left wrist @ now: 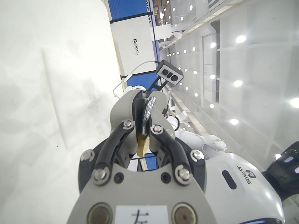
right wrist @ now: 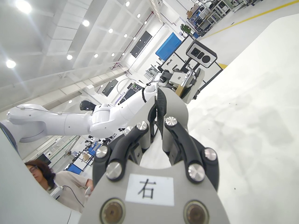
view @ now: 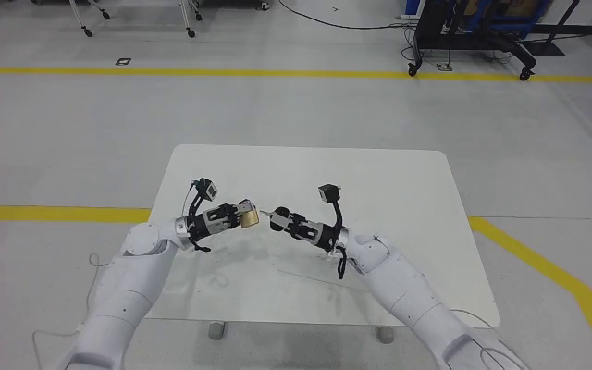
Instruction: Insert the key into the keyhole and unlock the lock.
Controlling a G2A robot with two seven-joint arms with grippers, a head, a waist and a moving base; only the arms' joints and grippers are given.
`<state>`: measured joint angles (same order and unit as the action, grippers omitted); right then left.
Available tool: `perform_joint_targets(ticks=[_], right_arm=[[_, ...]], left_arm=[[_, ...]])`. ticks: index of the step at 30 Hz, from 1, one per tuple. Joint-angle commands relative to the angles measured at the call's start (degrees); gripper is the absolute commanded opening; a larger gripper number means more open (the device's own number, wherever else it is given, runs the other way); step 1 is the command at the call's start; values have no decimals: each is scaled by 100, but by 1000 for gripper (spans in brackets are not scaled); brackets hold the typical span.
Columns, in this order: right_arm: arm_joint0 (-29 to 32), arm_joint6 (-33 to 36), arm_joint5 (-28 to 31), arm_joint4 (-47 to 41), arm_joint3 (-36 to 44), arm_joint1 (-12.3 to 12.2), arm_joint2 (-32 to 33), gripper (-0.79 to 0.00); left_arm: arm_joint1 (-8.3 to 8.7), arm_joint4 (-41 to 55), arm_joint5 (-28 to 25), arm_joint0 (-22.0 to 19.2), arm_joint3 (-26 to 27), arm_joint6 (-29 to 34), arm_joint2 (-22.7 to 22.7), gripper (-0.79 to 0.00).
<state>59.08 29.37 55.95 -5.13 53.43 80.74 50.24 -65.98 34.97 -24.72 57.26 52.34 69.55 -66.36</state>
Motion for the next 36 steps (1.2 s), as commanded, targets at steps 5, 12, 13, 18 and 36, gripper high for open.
perform_joint_targets(ticks=[5,12,13,18,36], right_arm=[[190,-94,-136,-82,224,-39,87,-785],[1022,469,-1862,-1154,1296,-396,966,-785],[1188,557,-2160,-1111,1575,-463,1122,-785],[1188,557,-2160,-1111,1575,-463,1122,-785],[1595,-1877,-4315,344,2552,-251,429,-785]], left_arm=[[-29,189,964,125,219,-650,26,-785],[-131,29,2000,-67,463,-1613,285,-785],[-131,29,2000,-67,463,-1613,285,-785],[-131,29,2000,-67,463,-1613,285,-785],[-325,28,2294,-149,320,-2507,584,-785]])
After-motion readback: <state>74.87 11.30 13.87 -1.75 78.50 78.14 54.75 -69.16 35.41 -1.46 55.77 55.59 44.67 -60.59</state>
